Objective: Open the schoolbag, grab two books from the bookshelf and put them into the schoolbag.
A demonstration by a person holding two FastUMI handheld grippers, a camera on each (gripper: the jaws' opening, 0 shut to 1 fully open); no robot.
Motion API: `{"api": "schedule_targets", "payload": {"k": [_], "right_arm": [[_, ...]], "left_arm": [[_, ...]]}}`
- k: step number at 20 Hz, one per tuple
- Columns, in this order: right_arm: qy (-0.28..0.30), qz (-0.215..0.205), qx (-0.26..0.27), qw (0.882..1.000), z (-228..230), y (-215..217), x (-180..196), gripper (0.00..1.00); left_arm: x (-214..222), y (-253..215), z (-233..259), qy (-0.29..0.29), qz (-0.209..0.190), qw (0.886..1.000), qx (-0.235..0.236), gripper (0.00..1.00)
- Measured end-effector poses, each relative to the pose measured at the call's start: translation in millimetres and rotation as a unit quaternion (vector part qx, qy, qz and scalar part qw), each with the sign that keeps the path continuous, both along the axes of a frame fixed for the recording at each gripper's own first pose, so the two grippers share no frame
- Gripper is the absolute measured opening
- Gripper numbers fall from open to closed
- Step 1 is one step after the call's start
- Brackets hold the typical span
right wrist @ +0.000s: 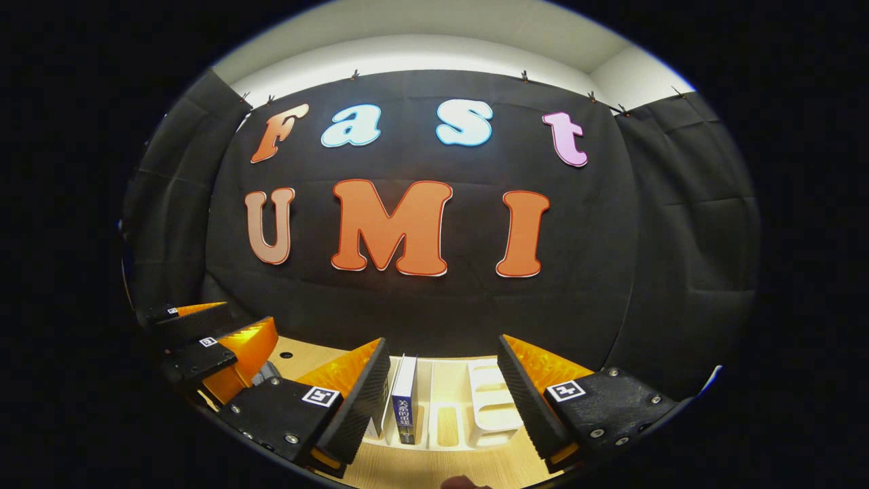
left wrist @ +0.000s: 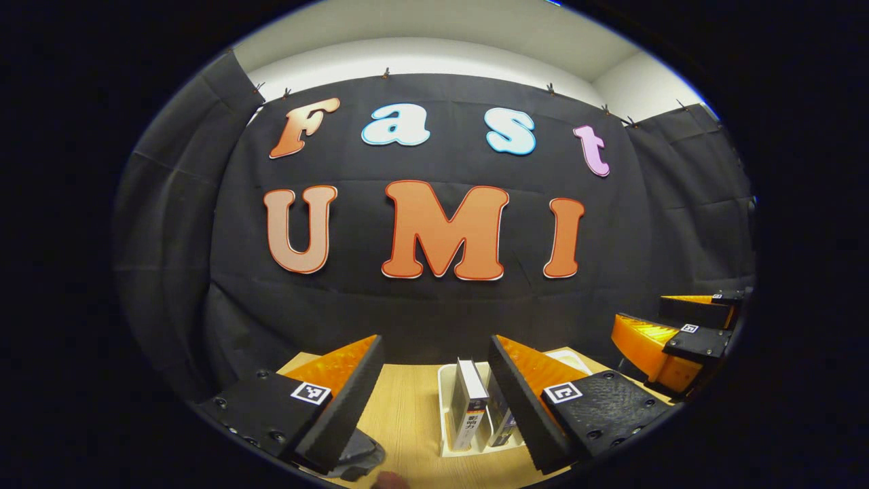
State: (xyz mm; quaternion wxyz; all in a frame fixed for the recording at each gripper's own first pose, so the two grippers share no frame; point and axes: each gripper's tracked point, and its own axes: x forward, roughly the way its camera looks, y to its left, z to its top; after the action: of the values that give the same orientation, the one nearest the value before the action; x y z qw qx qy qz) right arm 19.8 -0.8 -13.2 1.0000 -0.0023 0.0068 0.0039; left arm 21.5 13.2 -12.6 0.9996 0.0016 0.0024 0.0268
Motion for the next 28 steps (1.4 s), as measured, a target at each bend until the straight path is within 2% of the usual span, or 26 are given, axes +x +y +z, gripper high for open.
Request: {"api": "schedule_targets", "payload": {"k": [6,14,16,17,22,28], "right_arm": [[0.002,0.008,0.001,1.0,-7,6,14,0.95],[0.016,0.022,-0.002,1.0,-22,11,29,0.95],[0.017,0.023,-0.002,1.0,-24,9,32,0.95],[0.018,0.023,-0.003,1.0,-24,8,34,0.95],[0.02,0.023,-0.012,0.999,-30,-2,44,0.95],[0.025,0.023,-0.019,0.999,-38,-13,58,0.95]], "left_arm": [[4,13,9,-0.025,-0.002,1.0,0.002,1.0],[-1,35,-25,0.006,0.024,0.993,0.111,0.98],[-2,39,-39,0.018,0.027,0.99,0.139,1.0],[-3,43,-49,0.028,0.028,0.987,0.155,0.98],[-5,62,-105,0.074,0.036,0.965,0.248,0.98],[-3,92,-183,0.152,0.046,0.933,0.322,0.97]]}}
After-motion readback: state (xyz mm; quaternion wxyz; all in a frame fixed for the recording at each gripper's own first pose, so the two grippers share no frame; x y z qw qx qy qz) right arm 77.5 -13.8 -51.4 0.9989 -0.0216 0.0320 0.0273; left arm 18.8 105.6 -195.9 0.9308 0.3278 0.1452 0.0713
